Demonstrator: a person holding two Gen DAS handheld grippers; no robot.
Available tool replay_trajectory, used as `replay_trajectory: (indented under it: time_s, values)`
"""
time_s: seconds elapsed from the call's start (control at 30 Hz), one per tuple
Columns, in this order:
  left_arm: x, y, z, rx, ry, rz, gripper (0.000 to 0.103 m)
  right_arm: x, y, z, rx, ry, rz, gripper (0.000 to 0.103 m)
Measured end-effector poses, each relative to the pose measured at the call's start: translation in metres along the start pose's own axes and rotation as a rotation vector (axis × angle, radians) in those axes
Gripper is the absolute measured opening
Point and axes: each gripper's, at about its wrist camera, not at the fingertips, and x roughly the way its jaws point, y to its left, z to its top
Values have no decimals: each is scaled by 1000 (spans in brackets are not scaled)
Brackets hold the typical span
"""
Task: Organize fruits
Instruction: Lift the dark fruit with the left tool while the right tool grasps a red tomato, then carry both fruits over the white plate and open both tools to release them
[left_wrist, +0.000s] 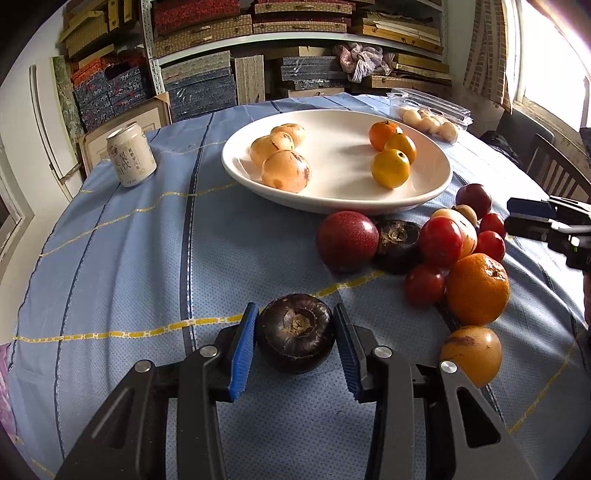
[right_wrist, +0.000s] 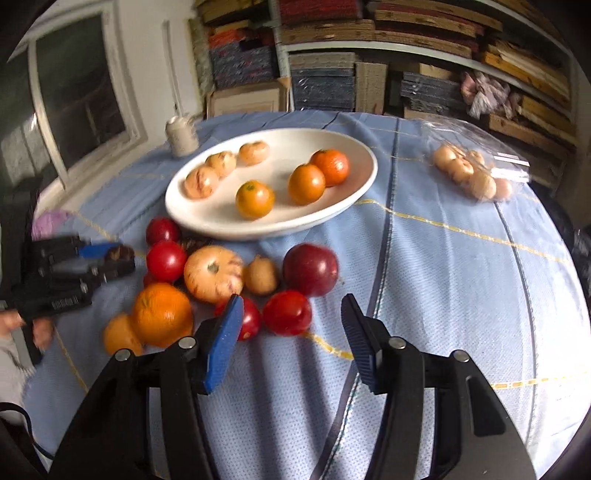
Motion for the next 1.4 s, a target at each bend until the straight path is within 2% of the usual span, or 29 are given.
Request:
replay_trajectory:
  time_s: [0.07,0.27,0.6,0.8,0.9,1.0,1.17,1.27,1.4]
  values:
    - [2,1,0,-3,9,-4,42,1,-4,0,20,1,-3,52]
    - [4,1,0,-6,17,-6,42,16,5,-4,-19,59,-4,36]
    - [4,1,0,-3,18,-4,42,26,5,-4,5,100,32,31]
    - [4,5,0,-37,20,-39,41,26,5,-5,10,97,42,30]
    - [2,7,1,-53,2,-46,41,23,5,-5,10,85,49,30]
    - [-8,4,3,-40,-55,-6,41,12,5,-2,11,48,66,30]
    - [-13,5,7,-49,-85,25,41,-10,-2,7,44,-32,71,30]
    - [-21,11,21,-87,-122,46,41,-15,-8,13,71,-56,67,30]
    - [-34,6,60,-81,-152,28,41,-25,-10,42,78,-105,47,30]
